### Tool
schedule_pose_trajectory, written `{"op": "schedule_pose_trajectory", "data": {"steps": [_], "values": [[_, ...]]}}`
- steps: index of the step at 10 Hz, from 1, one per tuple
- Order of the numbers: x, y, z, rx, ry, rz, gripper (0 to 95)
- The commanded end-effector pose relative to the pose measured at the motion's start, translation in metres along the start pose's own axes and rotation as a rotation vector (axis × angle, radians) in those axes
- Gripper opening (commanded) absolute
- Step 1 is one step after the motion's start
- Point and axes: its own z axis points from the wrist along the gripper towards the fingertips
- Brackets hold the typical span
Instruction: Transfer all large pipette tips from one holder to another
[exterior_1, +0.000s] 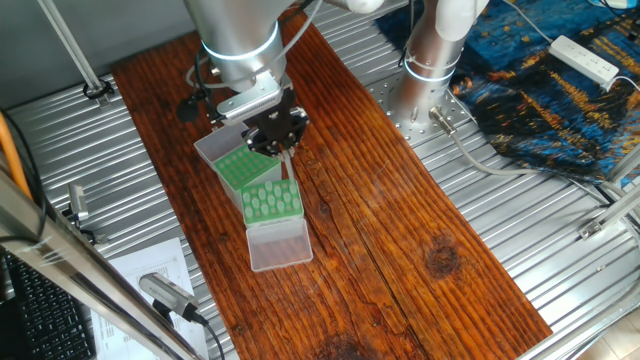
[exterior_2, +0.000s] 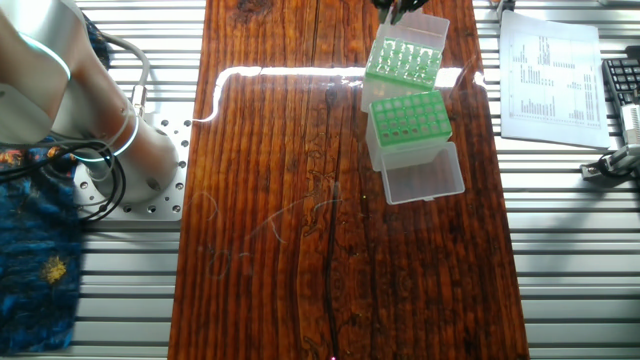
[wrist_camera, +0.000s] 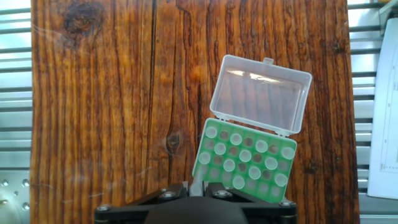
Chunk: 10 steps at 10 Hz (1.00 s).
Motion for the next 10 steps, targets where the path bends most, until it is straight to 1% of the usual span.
{"op": "schedule_pose_trajectory", "data": {"steps": [1, 3, 4, 6, 8, 9, 10], "values": [[-0.001, 0.002, -0.004, 0.0, 0.001, 0.0, 0.0], [-0.001, 0.005, -0.011, 0.001, 0.005, -0.002, 0.0], [-0.001, 0.005, -0.013, 0.001, 0.006, -0.003, 0.0], [0.006, 0.006, -0.027, 0.005, 0.012, -0.011, 0.0], [0.01, 0.008, -0.031, 0.007, 0.01, 0.0, 0.0], [0.016, 0.01, -0.037, 0.012, 0.006, 0.015, 0.0], [0.022, 0.013, -0.041, 0.034, 0.001, 0.054, 0.0]]}}
